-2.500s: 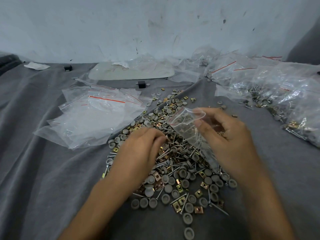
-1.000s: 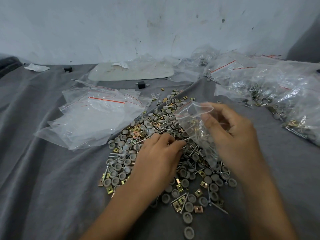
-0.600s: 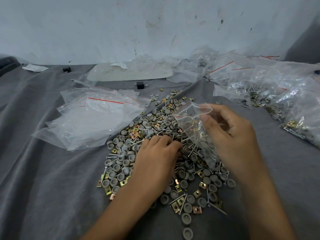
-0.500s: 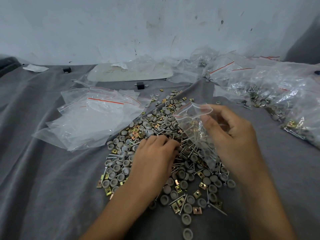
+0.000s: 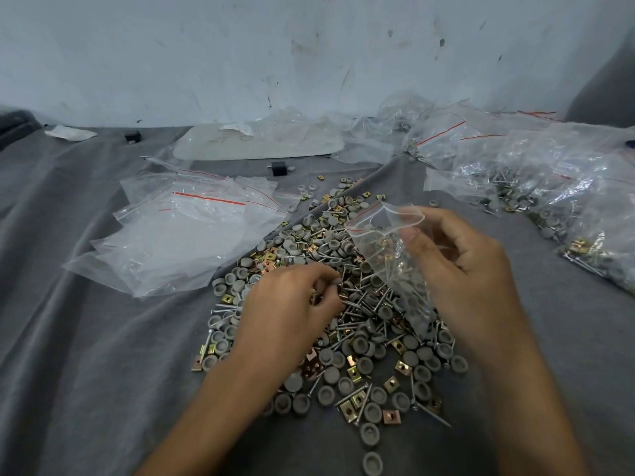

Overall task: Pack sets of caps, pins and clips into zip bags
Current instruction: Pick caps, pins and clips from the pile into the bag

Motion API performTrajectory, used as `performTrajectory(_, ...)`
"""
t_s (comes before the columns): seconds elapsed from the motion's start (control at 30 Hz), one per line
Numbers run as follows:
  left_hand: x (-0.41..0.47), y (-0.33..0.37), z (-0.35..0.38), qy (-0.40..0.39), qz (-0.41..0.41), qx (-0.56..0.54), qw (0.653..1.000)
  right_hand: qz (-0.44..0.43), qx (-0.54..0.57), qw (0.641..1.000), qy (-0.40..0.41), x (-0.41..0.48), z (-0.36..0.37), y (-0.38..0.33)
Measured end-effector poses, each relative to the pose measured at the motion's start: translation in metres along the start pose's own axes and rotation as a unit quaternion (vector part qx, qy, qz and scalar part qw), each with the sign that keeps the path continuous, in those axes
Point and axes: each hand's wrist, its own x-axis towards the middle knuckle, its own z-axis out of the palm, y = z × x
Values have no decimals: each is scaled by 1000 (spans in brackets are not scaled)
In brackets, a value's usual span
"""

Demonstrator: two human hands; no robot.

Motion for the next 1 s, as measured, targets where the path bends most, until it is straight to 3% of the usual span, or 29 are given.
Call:
performTrajectory(0.2,6,-11,-9,60,-126,-259,956,1,11,1000,-20,1,-2,1)
performTrajectory(0.33,10,-13,-14,96,-152,-357,917,3,17,999,-45,1,-2,1)
performTrajectory(0.63,10,-1,-23,126,-158,-422,884,-4,3,993,-114,1,-2,0)
performTrajectory(1.0,6,7,-16,95,-95,-414,900,-17,-20,986,-162,0,3,3)
